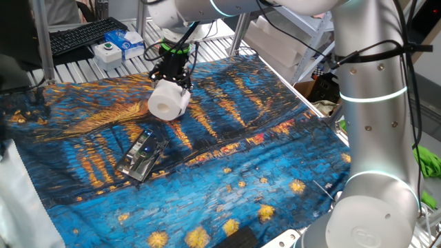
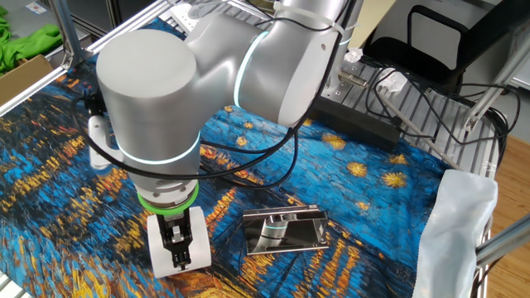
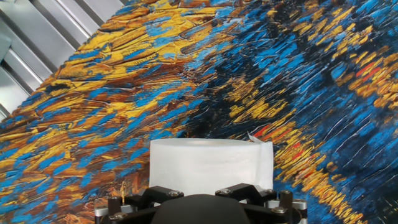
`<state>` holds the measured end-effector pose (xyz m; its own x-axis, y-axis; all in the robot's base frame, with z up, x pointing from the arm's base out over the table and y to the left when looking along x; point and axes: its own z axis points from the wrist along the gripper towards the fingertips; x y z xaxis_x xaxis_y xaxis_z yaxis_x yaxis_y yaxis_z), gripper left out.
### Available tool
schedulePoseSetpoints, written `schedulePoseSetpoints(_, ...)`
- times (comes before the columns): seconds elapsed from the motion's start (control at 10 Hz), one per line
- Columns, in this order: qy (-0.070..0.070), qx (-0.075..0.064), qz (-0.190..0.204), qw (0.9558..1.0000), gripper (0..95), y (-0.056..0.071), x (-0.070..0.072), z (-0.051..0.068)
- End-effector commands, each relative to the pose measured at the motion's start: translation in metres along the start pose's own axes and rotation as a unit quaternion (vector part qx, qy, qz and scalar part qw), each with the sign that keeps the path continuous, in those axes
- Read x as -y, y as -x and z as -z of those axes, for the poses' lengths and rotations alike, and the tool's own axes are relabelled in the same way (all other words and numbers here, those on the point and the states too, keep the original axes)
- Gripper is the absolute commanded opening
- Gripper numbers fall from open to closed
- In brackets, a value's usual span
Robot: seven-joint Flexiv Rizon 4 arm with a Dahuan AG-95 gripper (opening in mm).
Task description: Put the toilet paper on its holder
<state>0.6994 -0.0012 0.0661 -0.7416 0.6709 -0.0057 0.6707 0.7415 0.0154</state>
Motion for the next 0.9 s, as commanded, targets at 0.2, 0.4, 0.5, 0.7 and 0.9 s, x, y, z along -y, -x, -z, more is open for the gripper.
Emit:
schedulePoseSetpoints(0.2, 0.001, 0.002, -0.001, 1.0, 95.0, -0.0006, 0.0, -0.003)
schedulePoseSetpoints(0.4, 0.003, -0.001, -0.001, 1.0, 76.0, -0.001, 0.0005, -0.004)
schedulePoseSetpoints(0.5, 0.003, 0.0, 0.0, 1.0, 76.0, -0.001, 0.0006, -0.0041)
schedulePoseSetpoints(0.7, 0.005, 0.002, 0.002, 1.0, 57.0, -0.001, 0.0006, -0.0038)
schedulePoseSetpoints(0.9, 0.008, 0.005, 0.007, 0.9999, 19.0, -0.001, 0.0006, -0.0037)
